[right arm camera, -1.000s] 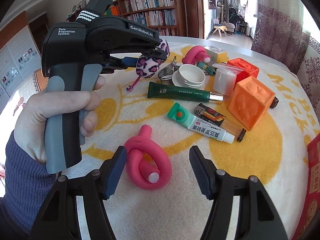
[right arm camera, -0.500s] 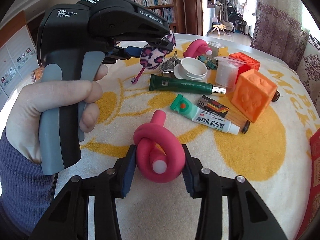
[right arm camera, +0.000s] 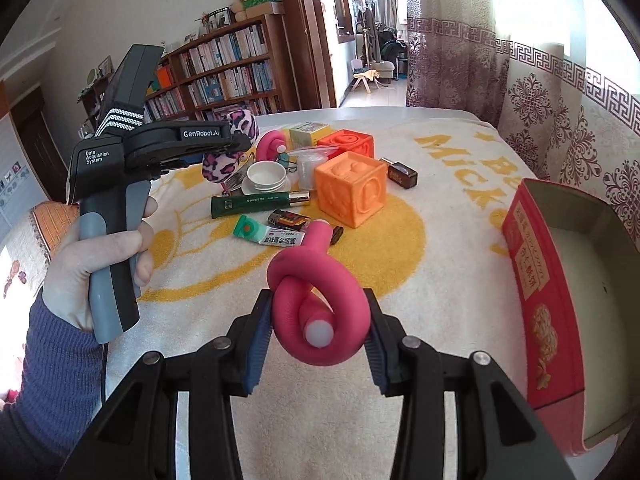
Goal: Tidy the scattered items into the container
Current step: 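Carry the plush and pink knotted toy into the red box and release both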
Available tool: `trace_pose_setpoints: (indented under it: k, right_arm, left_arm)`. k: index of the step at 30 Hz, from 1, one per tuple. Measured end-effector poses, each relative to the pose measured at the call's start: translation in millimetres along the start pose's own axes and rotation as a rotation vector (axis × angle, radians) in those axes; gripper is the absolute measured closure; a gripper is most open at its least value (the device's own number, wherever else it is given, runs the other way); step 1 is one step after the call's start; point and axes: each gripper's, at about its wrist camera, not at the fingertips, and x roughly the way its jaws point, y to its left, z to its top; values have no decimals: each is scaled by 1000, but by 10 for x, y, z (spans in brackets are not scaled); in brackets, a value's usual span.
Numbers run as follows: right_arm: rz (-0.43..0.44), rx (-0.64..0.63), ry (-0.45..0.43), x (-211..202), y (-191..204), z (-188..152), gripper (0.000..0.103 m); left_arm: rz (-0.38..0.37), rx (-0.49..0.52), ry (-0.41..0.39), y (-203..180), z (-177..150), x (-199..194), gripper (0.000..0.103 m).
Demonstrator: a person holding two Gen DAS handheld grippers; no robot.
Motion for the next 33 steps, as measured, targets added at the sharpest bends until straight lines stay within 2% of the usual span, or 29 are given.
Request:
trace_pose_setpoints:
  k: [15, 18, 21, 26, 33]
  right_arm:
    - [-194, 190, -112, -568, -854, -63, 57]
    - [-231, 225, -139, -712, -1016, -70, 57]
    - [-271, 270, -159, -861, -1200, -94, 57]
    - [-331, 342, -177, -1077, -1520, -190, 57]
    - [-383, 409, -157, -1141, -1857, -330, 57]
  left_arm:
    - [26, 121, -55, -327, -88, -134, 63]
    - [16, 136, -46, -400, -97, -116, 63]
    - [-20, 135, -20, -476, -104, -99, 63]
    - [-67, 171, -32, -724, -115, -238, 63]
    - [-201, 214, 20, -1248, -178, -303, 63]
